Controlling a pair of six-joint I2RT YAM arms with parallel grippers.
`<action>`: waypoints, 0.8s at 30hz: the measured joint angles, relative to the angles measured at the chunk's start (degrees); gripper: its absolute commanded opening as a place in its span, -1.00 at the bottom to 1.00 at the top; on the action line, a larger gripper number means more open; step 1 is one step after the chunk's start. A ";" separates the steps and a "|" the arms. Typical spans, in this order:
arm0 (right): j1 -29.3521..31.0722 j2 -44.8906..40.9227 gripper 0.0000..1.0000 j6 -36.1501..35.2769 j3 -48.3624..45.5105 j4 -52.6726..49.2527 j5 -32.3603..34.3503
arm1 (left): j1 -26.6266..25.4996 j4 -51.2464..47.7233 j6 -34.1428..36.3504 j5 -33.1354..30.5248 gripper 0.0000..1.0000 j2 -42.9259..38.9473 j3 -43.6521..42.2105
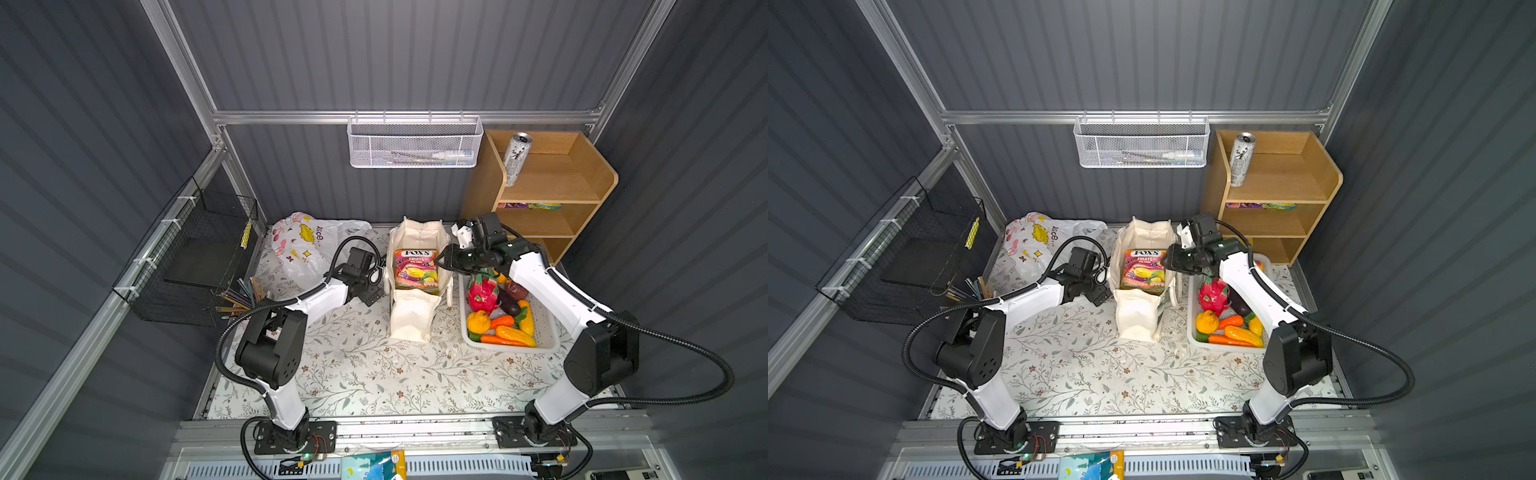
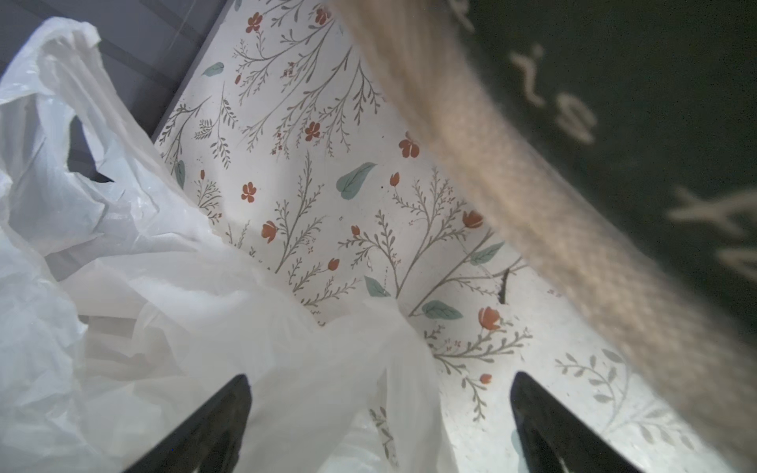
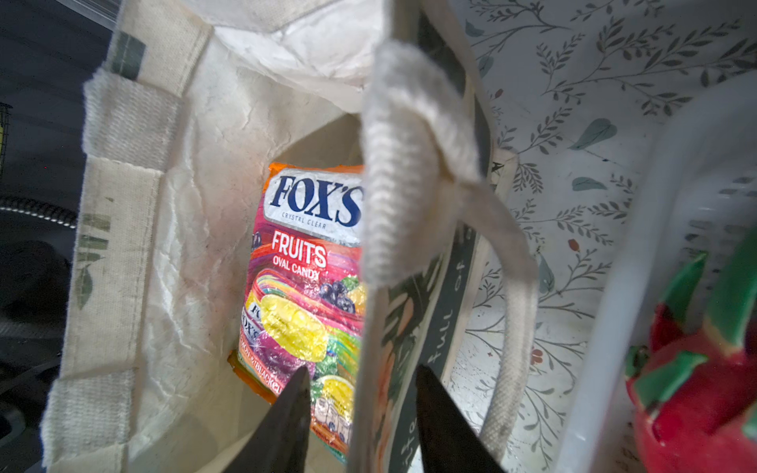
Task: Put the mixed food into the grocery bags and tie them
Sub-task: 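Grasp the plastic bag's handle with the left gripper and lift it up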
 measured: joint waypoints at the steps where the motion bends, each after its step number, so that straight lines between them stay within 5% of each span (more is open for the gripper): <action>1: 0.00 0.00 -0.11 0.00 0.00 0.02 -0.02 | 0.02 -0.04 0.07 0.04 0.31 0.92 0.48; 5: -0.04 0.00 -0.11 0.00 0.00 0.02 -0.02 | 0.31 -1.16 -0.83 0.04 -0.92 4.15 2.75; 6: -0.04 0.00 -0.11 0.00 0.00 0.02 -0.02 | 0.39 -1.55 -0.92 0.04 -1.00 4.46 3.08; 12: -0.24 0.00 -0.10 0.15 0.00 0.02 -0.07 | 0.50 -4.31 -2.27 -0.79 -1.00 3.39 5.11; 18: -0.81 0.00 -0.10 0.39 -0.04 0.17 -0.70 | 0.50 -5.68 -5.09 -3.48 -1.00 -6.80 6.93; 24: -1.20 0.00 -0.09 1.07 -0.33 1.05 -1.51 | 0.52 -4.50 -8.07 -6.62 -1.00 -14.93 18.27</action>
